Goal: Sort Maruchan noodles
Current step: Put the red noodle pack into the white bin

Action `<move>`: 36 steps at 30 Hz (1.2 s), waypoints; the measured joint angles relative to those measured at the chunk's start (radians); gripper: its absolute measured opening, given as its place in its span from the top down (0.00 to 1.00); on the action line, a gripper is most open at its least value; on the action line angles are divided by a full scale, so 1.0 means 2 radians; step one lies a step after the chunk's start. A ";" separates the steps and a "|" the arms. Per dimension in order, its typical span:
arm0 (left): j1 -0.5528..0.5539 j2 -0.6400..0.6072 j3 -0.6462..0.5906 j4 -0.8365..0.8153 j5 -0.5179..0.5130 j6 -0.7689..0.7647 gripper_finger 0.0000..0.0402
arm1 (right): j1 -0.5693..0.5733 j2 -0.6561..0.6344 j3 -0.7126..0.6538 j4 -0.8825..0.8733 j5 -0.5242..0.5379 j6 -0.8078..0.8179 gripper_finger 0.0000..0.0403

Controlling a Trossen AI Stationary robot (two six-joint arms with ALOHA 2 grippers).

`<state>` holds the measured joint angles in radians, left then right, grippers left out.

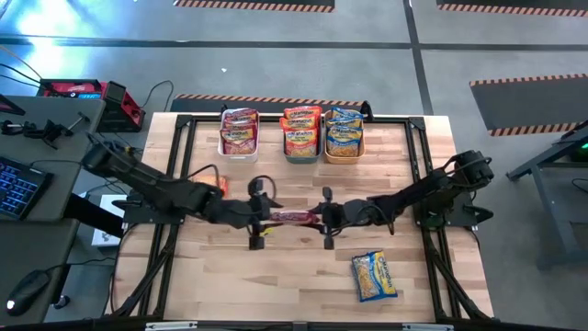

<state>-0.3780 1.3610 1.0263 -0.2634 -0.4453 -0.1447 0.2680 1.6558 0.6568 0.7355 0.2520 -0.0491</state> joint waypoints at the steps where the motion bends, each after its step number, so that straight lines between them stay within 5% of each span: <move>1: 0.004 0.010 0.011 -0.010 0.007 -0.001 0.47 | 0.000 0.000 0.009 -0.017 0.001 -0.003 0.75; 9: 0.017 0.077 0.081 -0.089 0.011 0.013 0.35 | 0.000 0.000 0.057 -0.088 0.003 -0.031 0.75; 20: 0.019 0.115 0.121 -0.146 0.007 0.046 0.35 | 0.000 0.000 0.061 -0.089 0.003 -0.032 0.75; 36: 0.020 0.115 0.121 -0.161 0.021 0.061 0.81 | 0.000 0.000 0.064 -0.086 0.016 -0.039 0.73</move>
<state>-0.3378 1.5902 1.2686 -0.5856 -0.4033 -0.0231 0.2680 1.6558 0.7841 0.5635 0.2835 -0.1270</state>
